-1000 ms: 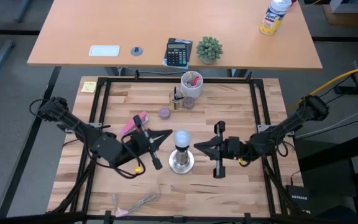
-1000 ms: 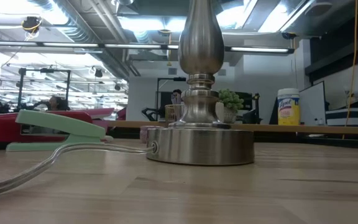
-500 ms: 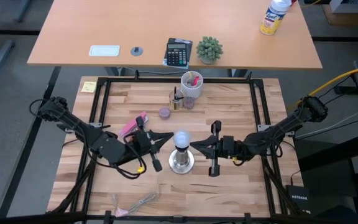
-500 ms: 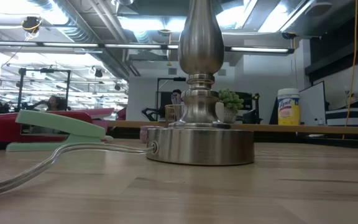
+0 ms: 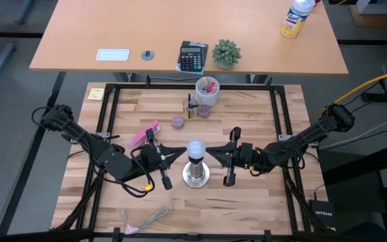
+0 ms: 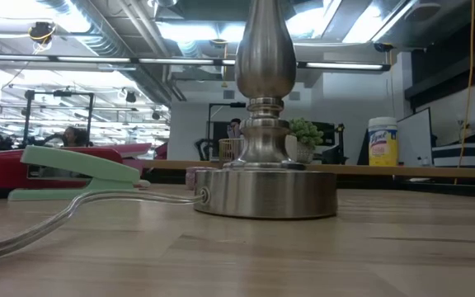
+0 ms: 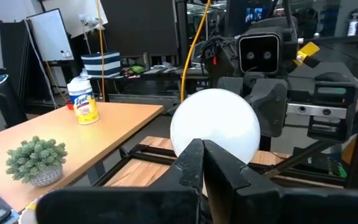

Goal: Screw lightbulb
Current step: Remove the lightbulb from the lamp

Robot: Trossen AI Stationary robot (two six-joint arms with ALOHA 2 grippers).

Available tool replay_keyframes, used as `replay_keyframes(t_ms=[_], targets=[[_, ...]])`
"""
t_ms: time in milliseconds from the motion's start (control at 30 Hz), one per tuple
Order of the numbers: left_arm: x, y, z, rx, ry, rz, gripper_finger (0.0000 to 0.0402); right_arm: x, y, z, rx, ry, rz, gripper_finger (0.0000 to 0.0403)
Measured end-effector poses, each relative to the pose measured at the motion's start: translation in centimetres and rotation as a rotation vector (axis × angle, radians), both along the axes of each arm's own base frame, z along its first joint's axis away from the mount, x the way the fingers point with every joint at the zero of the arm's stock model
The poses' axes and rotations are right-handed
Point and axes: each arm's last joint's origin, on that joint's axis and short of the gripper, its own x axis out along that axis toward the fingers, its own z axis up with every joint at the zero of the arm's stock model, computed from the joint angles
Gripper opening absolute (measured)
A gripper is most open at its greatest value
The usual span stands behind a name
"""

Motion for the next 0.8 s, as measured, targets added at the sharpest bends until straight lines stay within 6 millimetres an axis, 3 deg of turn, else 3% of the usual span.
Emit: replay_keyframes(t_ms=[800], targets=[[-0.27, -0.59, 0.00, -0.008, -0.005, -0.023, 0.0003, 0.03, -0.07, -0.12, 0.002, 0.013, -0.028, 0.0014]])
